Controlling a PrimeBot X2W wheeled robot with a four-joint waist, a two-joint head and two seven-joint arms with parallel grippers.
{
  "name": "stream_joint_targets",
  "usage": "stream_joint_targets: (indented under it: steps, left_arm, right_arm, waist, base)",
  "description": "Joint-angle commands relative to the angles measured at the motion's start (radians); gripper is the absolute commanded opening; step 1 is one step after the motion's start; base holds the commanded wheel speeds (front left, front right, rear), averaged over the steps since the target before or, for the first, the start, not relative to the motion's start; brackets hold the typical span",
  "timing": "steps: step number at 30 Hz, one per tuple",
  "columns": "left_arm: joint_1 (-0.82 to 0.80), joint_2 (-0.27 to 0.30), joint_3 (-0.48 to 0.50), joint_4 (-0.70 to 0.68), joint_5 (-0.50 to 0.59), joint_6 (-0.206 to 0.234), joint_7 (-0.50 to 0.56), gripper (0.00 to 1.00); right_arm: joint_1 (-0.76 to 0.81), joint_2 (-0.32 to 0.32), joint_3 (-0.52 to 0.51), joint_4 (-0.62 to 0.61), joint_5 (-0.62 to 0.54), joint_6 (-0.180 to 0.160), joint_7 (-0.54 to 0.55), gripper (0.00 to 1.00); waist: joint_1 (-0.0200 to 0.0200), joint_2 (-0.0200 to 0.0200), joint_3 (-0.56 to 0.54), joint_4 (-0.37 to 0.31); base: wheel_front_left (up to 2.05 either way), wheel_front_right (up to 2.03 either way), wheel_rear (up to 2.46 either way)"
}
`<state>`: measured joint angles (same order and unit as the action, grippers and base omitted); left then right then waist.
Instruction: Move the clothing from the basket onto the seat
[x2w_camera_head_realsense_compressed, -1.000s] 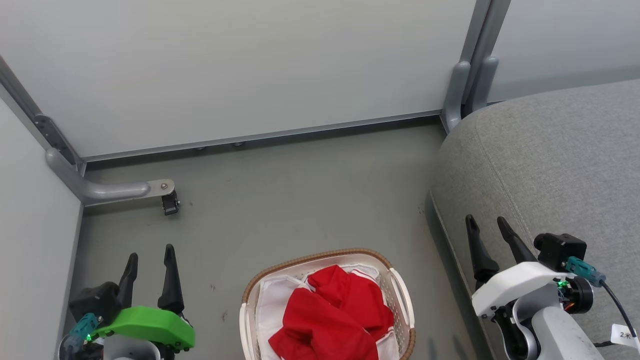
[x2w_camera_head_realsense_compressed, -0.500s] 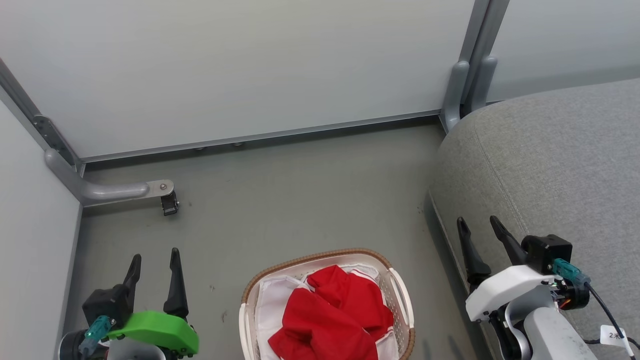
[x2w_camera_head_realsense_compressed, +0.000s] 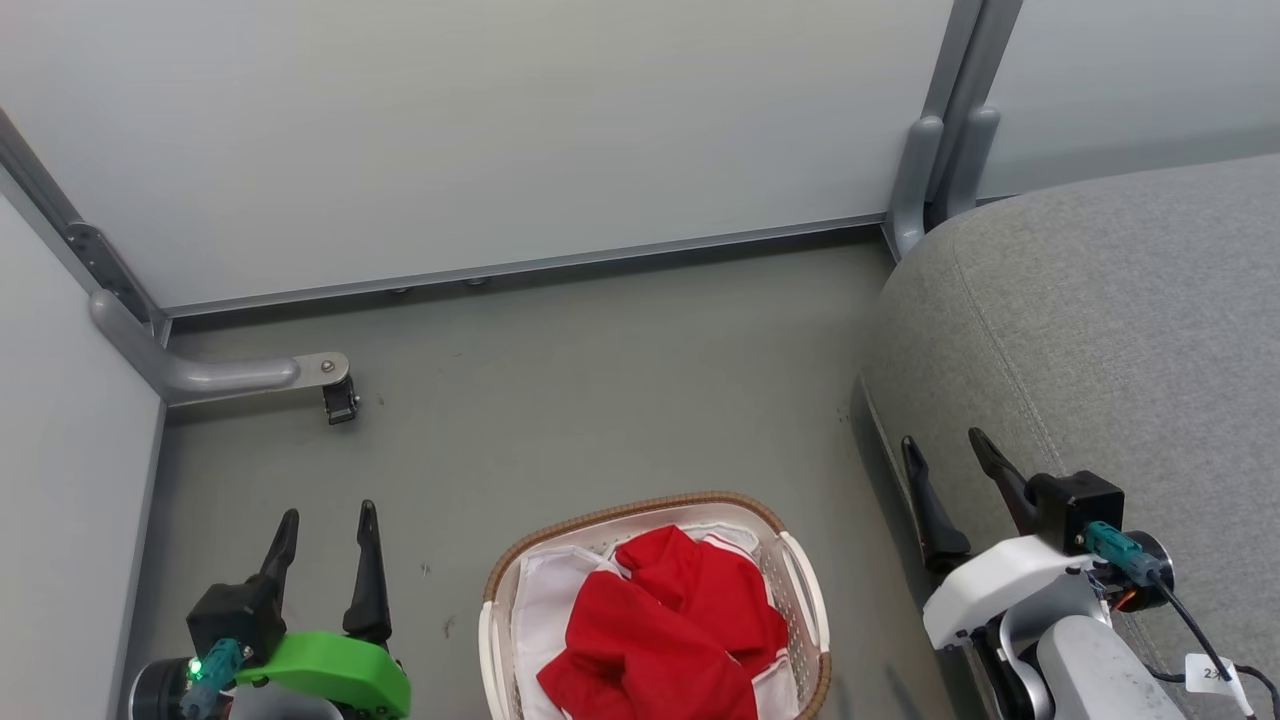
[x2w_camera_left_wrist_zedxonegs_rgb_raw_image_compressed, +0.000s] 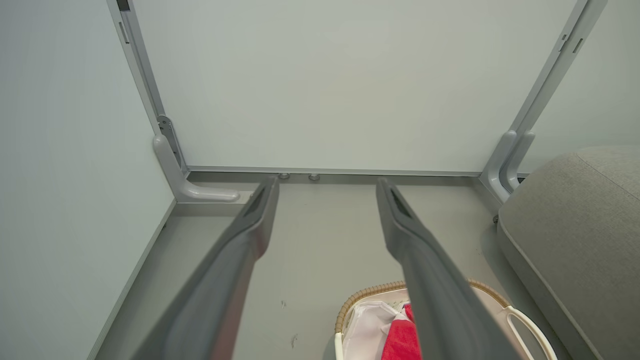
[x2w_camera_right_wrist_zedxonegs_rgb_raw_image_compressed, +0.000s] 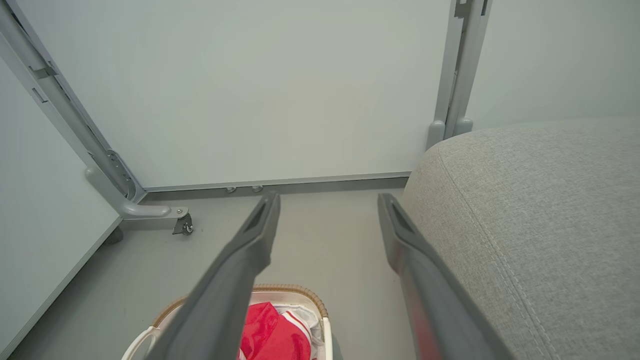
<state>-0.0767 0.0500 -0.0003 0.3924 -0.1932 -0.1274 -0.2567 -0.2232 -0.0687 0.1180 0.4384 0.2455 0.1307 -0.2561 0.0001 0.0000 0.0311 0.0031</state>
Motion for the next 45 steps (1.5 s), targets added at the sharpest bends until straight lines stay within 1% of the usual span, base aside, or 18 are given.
stream_joint_targets:
  steps: [1, 9, 15, 21, 28, 33, 37, 45]
  left_arm:
    - [0.017, 0.001, -0.006, -0.004, 0.004, -0.005, -0.009, 1.0]
    - [-0.03, 0.001, -0.059, -0.013, -0.03, -0.005, -0.008, 1.0]
    - [-0.088, 0.002, -0.122, 0.007, -0.06, -0.005, -0.008, 1.0]
    - [-0.161, 0.002, -0.203, 0.068, -0.1, -0.005, -0.008, 1.0]
    - [-0.269, 0.003, -0.299, 0.186, -0.146, -0.005, -0.008, 1.0]
    - [-0.35, 0.004, -0.345, 0.297, -0.163, -0.005, -0.008, 1.0]
    - [-0.418, 0.004, -0.376, 0.401, -0.185, -0.005, -0.008, 1.0]
    - [-0.494, 0.003, -0.471, 0.616, -0.286, -0.005, -0.008, 1.0]
  right_arm:
    - [-0.013, -0.004, 0.006, -0.002, -0.02, 0.0, -0.009, 1.0]
    - [-0.043, -0.01, 0.01, -0.035, -0.006, 0.0, -0.01, 1.0]
    - [-0.089, -0.01, 0.013, -0.075, 0.009, 0.0, -0.01, 1.0]
    - [-0.137, -0.01, 0.017, -0.106, 0.025, 0.0, -0.01, 1.0]
    - [-0.191, -0.007, 0.031, -0.142, 0.034, 0.0, -0.01, 1.0]
    - [-0.22, -0.002, 0.037, -0.167, 0.037, 0.0, -0.01, 1.0]
    - [-0.233, 0.001, 0.032, -0.181, 0.037, 0.0, -0.01, 1.0]
    - [-0.248, 0.009, 0.032, -0.187, 0.038, 0.0, -0.01, 1.0]
  waist:
    - [-0.0001, 0.0, 0.005, -0.002]
    - [-0.0001, 0.0, 0.096, -0.025]
    - [-0.0001, 0.0, 0.211, -0.063]
    - [-0.0001, 0.0, 0.322, -0.108]
    - [-0.0001, 0.0, 0.445, -0.166]
    - [-0.0001, 0.0, 0.523, -0.203]
    - [-0.0001, 0.0, 0.575, -0.22]
    - [-0.0001, 0.0, 0.643, -0.241]
  base:
    - [0.0, 0.0, 0.0]
    - [0.0, 0.0, 0.0]
    - [0.0, 0.0, 0.0]
    - [0.0, 0.0, 0.0]
    - [0.0, 0.0, 0.0]
    - [0.0, 0.0, 0.0]
    - [0.0, 0.0, 0.0]
    - [0.0, 0.0, 0.0]
